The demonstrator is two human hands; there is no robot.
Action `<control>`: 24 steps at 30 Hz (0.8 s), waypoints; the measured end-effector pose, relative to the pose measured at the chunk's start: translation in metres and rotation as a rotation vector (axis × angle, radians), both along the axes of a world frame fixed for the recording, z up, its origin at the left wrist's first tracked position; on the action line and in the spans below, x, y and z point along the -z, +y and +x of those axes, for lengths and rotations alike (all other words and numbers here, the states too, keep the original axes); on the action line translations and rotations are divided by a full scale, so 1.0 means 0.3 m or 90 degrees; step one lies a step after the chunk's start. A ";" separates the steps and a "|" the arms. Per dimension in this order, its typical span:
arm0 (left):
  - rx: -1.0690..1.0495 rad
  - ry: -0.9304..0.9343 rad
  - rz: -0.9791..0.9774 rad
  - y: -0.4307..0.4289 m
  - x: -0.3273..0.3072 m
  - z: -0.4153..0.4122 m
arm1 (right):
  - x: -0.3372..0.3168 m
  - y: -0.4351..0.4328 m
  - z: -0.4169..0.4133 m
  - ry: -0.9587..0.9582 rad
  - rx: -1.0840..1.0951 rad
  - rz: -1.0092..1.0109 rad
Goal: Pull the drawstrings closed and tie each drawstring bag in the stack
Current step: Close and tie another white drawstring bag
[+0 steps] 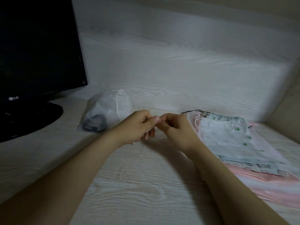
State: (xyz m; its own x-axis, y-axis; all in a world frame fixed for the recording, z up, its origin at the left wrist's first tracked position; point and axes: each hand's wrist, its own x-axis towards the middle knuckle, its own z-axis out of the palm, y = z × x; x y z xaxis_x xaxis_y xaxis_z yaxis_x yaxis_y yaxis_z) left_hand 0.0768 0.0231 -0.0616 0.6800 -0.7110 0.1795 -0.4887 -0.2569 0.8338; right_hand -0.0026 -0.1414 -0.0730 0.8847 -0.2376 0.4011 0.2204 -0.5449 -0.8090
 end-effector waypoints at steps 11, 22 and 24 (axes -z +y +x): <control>0.025 0.130 -0.085 0.017 0.000 0.028 | -0.023 0.022 -0.014 0.023 0.084 0.122; -0.043 0.106 -0.091 0.009 0.000 0.025 | -0.012 0.020 -0.021 0.027 0.091 0.034; -0.049 0.082 -0.065 0.014 -0.001 0.029 | -0.022 0.023 -0.026 0.016 0.042 0.115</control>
State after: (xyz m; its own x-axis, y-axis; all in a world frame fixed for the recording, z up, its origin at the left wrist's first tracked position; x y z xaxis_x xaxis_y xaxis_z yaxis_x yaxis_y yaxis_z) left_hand 0.0854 0.0272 -0.0613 0.7535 -0.6385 0.1564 -0.3582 -0.1994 0.9121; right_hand -0.0103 -0.1344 -0.0664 0.8743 -0.3612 0.3242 0.1675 -0.4023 -0.9001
